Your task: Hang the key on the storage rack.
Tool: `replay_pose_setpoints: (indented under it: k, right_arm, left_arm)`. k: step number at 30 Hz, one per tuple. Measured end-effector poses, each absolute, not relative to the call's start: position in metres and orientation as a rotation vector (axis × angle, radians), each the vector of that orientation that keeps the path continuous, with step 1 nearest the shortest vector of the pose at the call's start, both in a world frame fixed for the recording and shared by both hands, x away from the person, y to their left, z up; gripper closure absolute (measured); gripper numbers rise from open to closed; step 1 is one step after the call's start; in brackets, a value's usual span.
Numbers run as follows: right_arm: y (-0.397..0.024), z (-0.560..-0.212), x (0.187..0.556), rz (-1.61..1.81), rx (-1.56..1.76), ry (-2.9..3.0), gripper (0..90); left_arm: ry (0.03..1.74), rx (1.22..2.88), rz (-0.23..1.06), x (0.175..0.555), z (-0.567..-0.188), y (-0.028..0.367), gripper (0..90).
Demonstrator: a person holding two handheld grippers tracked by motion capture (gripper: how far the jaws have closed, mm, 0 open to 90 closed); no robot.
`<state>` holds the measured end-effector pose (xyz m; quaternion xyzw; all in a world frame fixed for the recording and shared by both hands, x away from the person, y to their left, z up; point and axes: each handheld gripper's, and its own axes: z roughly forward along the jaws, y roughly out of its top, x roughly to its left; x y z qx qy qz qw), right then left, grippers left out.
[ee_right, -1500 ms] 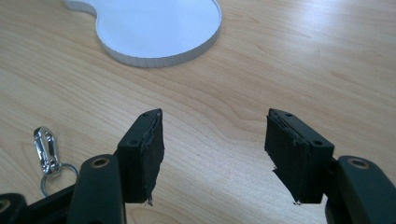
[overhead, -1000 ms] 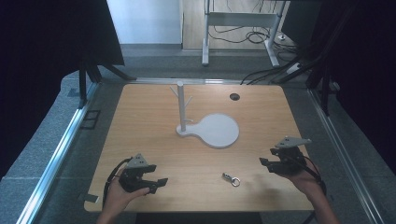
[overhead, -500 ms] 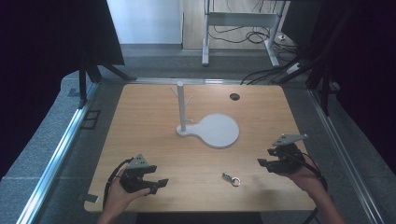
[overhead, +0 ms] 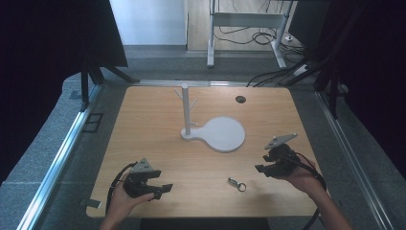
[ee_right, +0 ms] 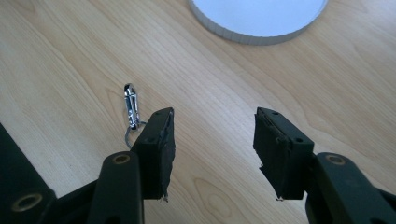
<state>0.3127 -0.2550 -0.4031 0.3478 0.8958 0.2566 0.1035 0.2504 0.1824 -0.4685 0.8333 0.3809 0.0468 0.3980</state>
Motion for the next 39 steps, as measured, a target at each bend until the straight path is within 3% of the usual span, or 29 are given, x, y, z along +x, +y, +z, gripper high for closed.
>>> replay_pose_setpoints:
  k: [19, 39]
  right_arm:
    - [-0.211, -0.43, 0.319, 0.629, 0.971, 2.843, 60.5]
    - [-0.189, -0.453, 0.322, 0.552, 0.949, 2.948, 66.0]
  left_arm:
    - [0.958, 2.111, 0.112, 0.249, -0.468, 0.182, 27.6]
    - [0.956, 2.11, 0.112, 0.249, -0.466, 0.182, 27.5]
